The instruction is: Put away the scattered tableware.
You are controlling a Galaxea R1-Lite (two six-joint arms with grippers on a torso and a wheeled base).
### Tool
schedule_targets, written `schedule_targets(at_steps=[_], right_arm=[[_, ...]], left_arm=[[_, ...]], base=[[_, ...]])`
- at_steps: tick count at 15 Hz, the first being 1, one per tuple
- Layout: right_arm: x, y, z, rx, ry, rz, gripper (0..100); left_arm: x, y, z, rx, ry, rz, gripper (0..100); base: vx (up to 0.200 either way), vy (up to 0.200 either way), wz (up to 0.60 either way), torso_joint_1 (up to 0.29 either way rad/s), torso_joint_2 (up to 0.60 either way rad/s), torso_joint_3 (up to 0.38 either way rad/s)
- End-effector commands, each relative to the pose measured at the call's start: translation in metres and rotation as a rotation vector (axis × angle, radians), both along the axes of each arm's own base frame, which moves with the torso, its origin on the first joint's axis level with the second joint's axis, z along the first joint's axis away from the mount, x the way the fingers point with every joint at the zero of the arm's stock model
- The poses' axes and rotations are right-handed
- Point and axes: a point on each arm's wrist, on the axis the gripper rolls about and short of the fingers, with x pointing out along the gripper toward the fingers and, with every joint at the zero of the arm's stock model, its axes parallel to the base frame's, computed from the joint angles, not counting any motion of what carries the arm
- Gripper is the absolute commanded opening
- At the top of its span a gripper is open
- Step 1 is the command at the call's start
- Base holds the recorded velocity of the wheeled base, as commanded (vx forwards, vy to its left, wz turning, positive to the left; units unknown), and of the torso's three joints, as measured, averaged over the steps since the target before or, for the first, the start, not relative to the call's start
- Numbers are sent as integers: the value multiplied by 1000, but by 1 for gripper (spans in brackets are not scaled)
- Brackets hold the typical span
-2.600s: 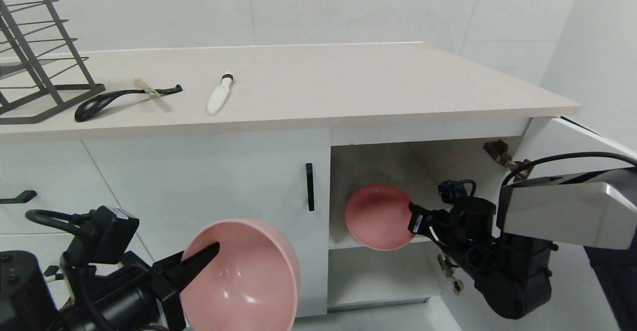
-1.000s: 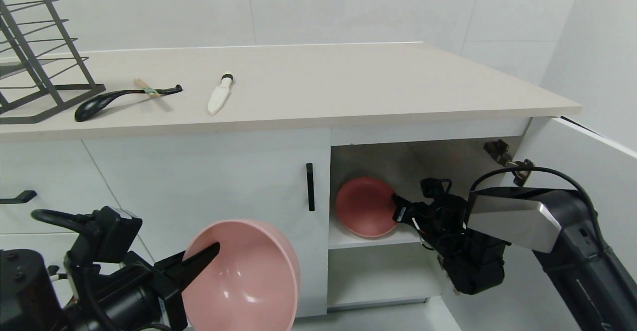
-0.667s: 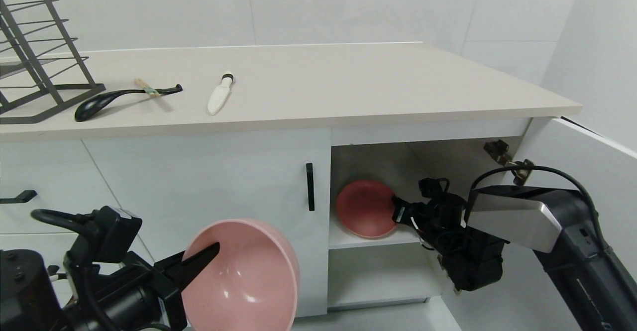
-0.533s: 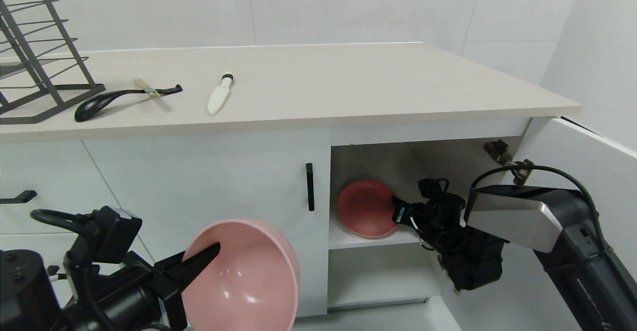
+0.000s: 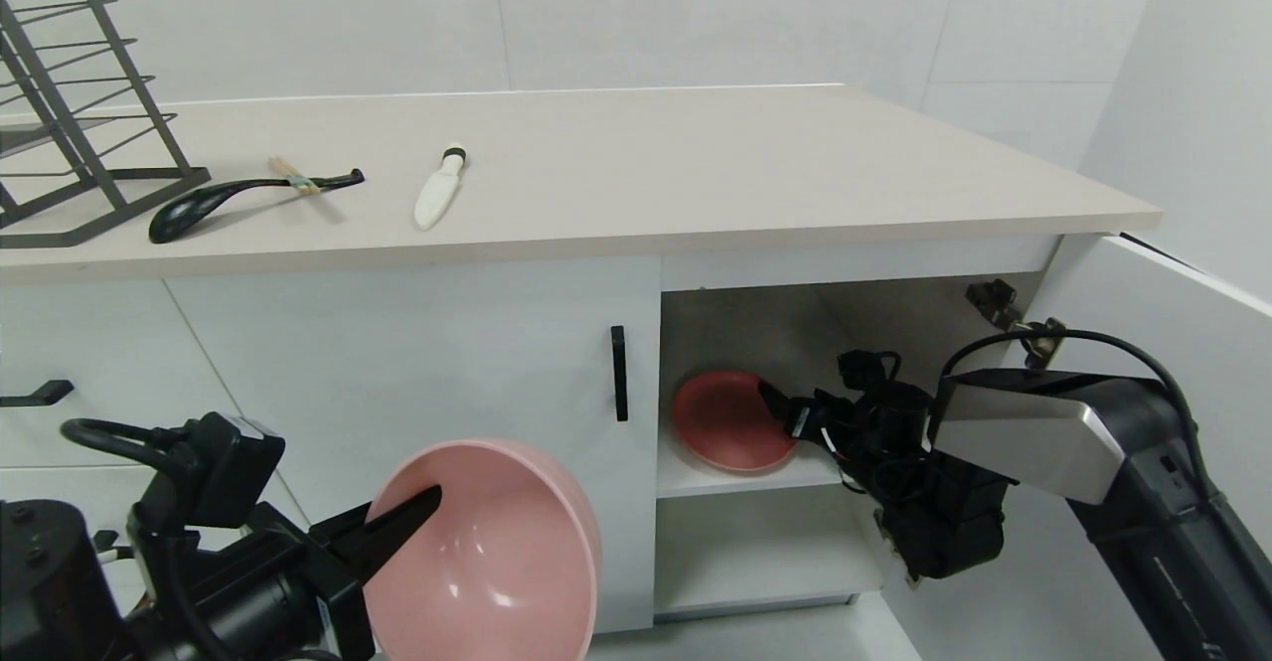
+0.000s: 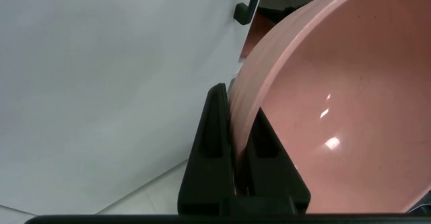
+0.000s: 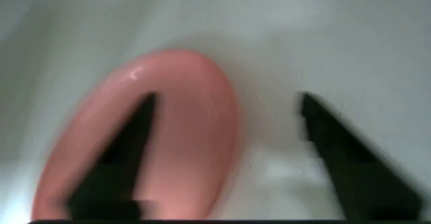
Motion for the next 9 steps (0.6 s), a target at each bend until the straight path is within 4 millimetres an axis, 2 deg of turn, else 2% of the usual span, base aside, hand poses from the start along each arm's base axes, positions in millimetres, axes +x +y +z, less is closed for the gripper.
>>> schedule_targets(at_steps=[1, 3, 4, 5, 6, 7, 9], right_arm=[[-4, -4, 1, -40, -31, 3, 100], [-17, -16, 8, -90, 4, -5, 100], [-37, -19, 19, -115, 45, 5, 100], [-46, -19, 31, -115, 50, 11, 100], [-69, -11, 69, -105, 19, 48, 100], [-90, -4, 96, -101, -11, 86, 100], [-137, 13, 132, -91, -46, 194, 100]], left_arm=[[0, 0, 0, 0, 0, 0, 0], [0, 0, 0, 1, 1, -1, 0], [0, -1, 0, 2, -2, -6, 0], [0, -2, 1, 4, -9, -15, 0], [0, -5, 3, 11, -26, -31, 0], [1, -6, 5, 29, -45, -39, 0], [2, -9, 1, 98, -66, -66, 0]], base=[[0, 0, 0, 0, 0, 0], [0, 0, 0, 0, 0, 0], [0, 0, 0, 0, 0, 0], [0, 0, 0, 0, 0, 0], [0, 0, 0, 0, 0, 0], [0, 0, 0, 0, 0, 0], [0, 0, 0, 0, 0, 0]])
